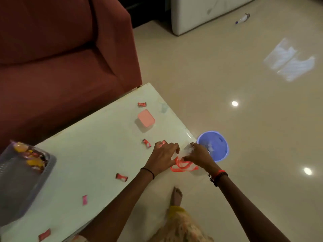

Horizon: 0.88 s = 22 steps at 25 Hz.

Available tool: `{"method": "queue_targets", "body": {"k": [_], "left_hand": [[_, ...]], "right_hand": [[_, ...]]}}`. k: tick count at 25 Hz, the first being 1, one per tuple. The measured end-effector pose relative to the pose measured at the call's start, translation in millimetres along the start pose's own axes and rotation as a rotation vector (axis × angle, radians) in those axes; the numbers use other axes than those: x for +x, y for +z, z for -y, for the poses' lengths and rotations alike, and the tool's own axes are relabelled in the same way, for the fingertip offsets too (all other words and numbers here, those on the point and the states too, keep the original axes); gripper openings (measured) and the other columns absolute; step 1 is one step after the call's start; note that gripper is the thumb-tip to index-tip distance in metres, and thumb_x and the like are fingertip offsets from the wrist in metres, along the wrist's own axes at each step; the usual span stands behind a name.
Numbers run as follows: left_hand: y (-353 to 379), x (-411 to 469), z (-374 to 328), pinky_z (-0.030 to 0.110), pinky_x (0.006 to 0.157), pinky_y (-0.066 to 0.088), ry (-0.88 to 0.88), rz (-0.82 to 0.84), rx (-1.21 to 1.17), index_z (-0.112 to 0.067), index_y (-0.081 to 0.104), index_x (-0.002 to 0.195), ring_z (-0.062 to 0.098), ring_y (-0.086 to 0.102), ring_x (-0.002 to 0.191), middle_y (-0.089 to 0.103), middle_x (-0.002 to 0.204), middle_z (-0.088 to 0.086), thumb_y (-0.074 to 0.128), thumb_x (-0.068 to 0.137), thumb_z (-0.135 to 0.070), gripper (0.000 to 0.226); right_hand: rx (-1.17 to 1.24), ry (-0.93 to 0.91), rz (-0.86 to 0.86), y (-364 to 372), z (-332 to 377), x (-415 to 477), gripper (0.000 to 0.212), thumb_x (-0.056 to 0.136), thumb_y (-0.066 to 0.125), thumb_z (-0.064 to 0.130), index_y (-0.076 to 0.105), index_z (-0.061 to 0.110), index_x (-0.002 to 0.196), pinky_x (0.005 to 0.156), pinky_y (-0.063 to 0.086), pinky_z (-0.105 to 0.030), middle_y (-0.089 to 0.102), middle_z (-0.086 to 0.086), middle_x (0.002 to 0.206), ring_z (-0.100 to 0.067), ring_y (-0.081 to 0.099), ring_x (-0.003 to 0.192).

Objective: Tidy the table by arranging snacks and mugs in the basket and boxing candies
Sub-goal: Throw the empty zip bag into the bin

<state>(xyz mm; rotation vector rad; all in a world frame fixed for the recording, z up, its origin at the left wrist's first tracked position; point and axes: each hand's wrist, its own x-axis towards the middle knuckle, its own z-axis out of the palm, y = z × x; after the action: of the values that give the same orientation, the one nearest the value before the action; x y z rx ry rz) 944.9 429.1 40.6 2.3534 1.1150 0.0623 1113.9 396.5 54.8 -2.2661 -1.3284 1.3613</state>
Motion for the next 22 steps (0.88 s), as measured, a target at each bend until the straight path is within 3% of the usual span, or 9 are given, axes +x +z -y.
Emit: {"method": "queue_targets", "body": {"k": [2,3,6,10,15,17,20,22], "left_hand": [[29.9,49.4,-12.3,0.041,0.107,0.028,-0.007,0.03,-0.02,-0.023,0.045,0.121,0.018,0.055,0.107,0.06,0.112,-0.002,0.054,0.085,-0.032,0.038],[43.5,72.3,-16.0,0.039,0.109,0.027,0.0,0.041,-0.002,-0.024,0.04,0.129,0.017,0.052,0.114,0.056,0.123,-0.001,0.053,0.085,-0.032,0.047],[80.5,129.0,-18.3,0.035,0.114,0.02,0.009,0.069,-0.056,-0.018,0.031,0.139,0.017,0.039,0.131,0.041,0.142,0.002,0.056,0.086,-0.023,0.059],[140.5,186.3,-3.3,0.031,0.119,0.016,-0.123,0.081,-0.245,-0.009,0.029,0.14,0.021,0.034,0.136,0.037,0.147,0.007,0.054,0.091,-0.015,0.055],[182.6,218.5,19.4,0.038,0.113,0.033,-0.161,-0.056,-0.41,-0.012,0.037,0.136,0.022,0.04,0.132,0.044,0.142,0.006,0.051,0.092,-0.014,0.046],[190.5,226.0,28.3,0.038,0.112,0.034,-0.145,-0.071,-0.412,-0.013,0.038,0.136,0.02,0.041,0.131,0.044,0.142,0.005,0.05,0.093,-0.014,0.045],[198.6,228.9,43.2,0.034,0.114,0.032,-0.142,-0.108,-0.381,-0.014,0.038,0.136,0.017,0.041,0.131,0.044,0.143,0.003,0.049,0.094,-0.015,0.044],[196.7,224.3,49.4,0.032,0.115,0.029,-0.16,-0.126,-0.368,-0.013,0.038,0.136,0.018,0.042,0.131,0.045,0.143,0.004,0.049,0.094,-0.016,0.043]], "right_hand": [[0.044,0.077,-0.073,-19.4,-41.4,34.2,0.031,0.07,0.078,0.011,0.062,-0.003,0.093,0.063,0.05,-0.035,0.068,-0.014,0.075,-0.019,0.056,0.062],[0.072,0.119,-0.132,-28.2,-62.7,50.5,0.026,0.071,0.077,0.01,0.063,-0.002,0.089,0.061,0.048,-0.034,0.066,-0.011,0.07,-0.02,0.057,0.06],[0.21,0.293,-0.357,-45.6,-130.5,95.6,0.025,0.071,0.075,0.011,0.066,-0.001,0.092,0.061,0.044,-0.029,0.07,-0.018,0.083,-0.032,0.065,0.079],[0.314,0.524,-0.553,-41.2,-226.9,161.3,0.029,0.074,0.07,0.011,0.066,0.001,0.101,0.081,0.048,-0.036,0.069,-0.024,0.102,-0.039,0.063,0.098],[0.379,0.568,-0.687,-13.7,-290.1,238.1,0.022,0.08,0.058,0.008,0.059,0.001,0.101,0.074,0.043,-0.033,0.067,-0.024,0.103,-0.039,0.061,0.098],[0.362,0.52,-0.574,-0.7,-305.3,270.1,0.036,0.08,0.065,0.006,0.053,-0.002,0.113,0.079,0.042,-0.03,0.063,-0.024,0.113,-0.038,0.059,0.106],[0.302,0.521,-0.214,17.1,-318.6,307.0,0.094,0.071,0.082,0.017,0.023,-0.001,0.142,0.104,0.039,-0.04,0.043,-0.019,0.142,-0.036,0.044,0.128],[0.318,0.554,-0.177,18.2,-319.6,312.8,0.104,0.071,0.082,0.02,0.013,0.005,0.148,0.107,0.038,-0.044,0.034,-0.017,0.148,-0.036,0.04,0.131]]}}
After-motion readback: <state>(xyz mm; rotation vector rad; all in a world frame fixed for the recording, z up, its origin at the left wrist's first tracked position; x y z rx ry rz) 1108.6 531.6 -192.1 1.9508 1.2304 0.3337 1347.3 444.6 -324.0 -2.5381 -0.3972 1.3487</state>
